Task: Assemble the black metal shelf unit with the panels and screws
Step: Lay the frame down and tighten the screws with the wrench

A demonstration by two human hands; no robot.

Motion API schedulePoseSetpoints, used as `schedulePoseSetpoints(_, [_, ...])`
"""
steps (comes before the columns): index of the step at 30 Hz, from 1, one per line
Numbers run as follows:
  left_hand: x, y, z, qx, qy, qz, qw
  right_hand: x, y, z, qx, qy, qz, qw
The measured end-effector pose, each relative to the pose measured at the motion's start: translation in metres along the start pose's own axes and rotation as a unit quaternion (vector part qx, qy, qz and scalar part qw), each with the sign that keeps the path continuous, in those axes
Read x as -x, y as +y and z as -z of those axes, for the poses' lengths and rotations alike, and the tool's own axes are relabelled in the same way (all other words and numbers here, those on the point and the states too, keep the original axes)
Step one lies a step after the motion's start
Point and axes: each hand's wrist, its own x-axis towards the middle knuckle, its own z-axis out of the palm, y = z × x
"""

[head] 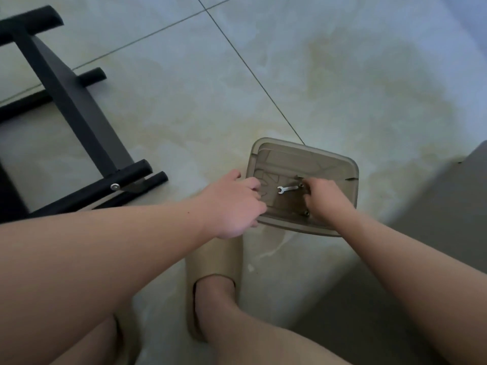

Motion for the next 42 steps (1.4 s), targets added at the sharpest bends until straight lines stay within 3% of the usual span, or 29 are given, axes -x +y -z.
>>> schedulePoseSetpoints(6, [0.005, -0.002, -0.011, 0.014, 0.046, -0.006, 0.999, -0.024, -0.006, -0.018, -0.062, 0.046, -0.046, 0.996])
schedulePoseSetpoints(16, [0.005, -0.002, -0.016, 0.007, 0.061, -0.010, 0.998, -0.022, -0.009, -0.017, -0.069, 0.059, -0.036, 0.995])
schedulePoseSetpoints(21, [0.022, -0.008, 0.000, 0.165, 0.163, 0.049, 0.971, 0.013, -0.024, 0.019, -0.186, 0.133, 0.003, 0.974])
schedulePoseSetpoints(23, [0.030, -0.015, 0.014, 0.334, 0.160, 0.143, 0.918, 0.034, -0.040, 0.040, -0.231, 0.160, 0.056, 0.958])
schedulePoseSetpoints(24, [0.033, -0.018, 0.020, 0.437, 0.159, 0.193, 0.864, 0.045, -0.051, 0.050, -0.259, 0.164, 0.084, 0.948])
schedulePoseSetpoints(26, [0.042, -0.028, 0.032, 0.615, 0.158, 0.267, 0.725, 0.065, -0.079, 0.064, -0.310, 0.154, 0.135, 0.929])
schedulePoseSetpoints(29, [0.067, -0.042, 0.043, 0.805, 0.124, 0.303, 0.495, 0.087, -0.128, 0.077, -0.362, 0.138, 0.203, 0.899])
schedulePoseSetpoints(31, [0.089, -0.052, 0.045, 0.869, 0.101, 0.287, 0.390, 0.098, -0.162, 0.081, -0.362, 0.134, 0.257, 0.886])
schedulePoseSetpoints(35, [0.128, -0.074, 0.041, 0.918, 0.117, 0.251, 0.283, 0.105, -0.219, 0.077, -0.343, 0.115, 0.340, 0.868])
schedulePoseSetpoints(39, [0.161, -0.095, 0.025, 0.911, 0.156, 0.265, 0.273, 0.091, -0.248, 0.070, -0.348, 0.118, 0.361, 0.857])
schedulePoseSetpoints(42, [0.180, -0.110, 0.010, 0.903, 0.204, 0.280, 0.255, 0.079, -0.255, 0.060, -0.306, 0.101, 0.358, 0.877])
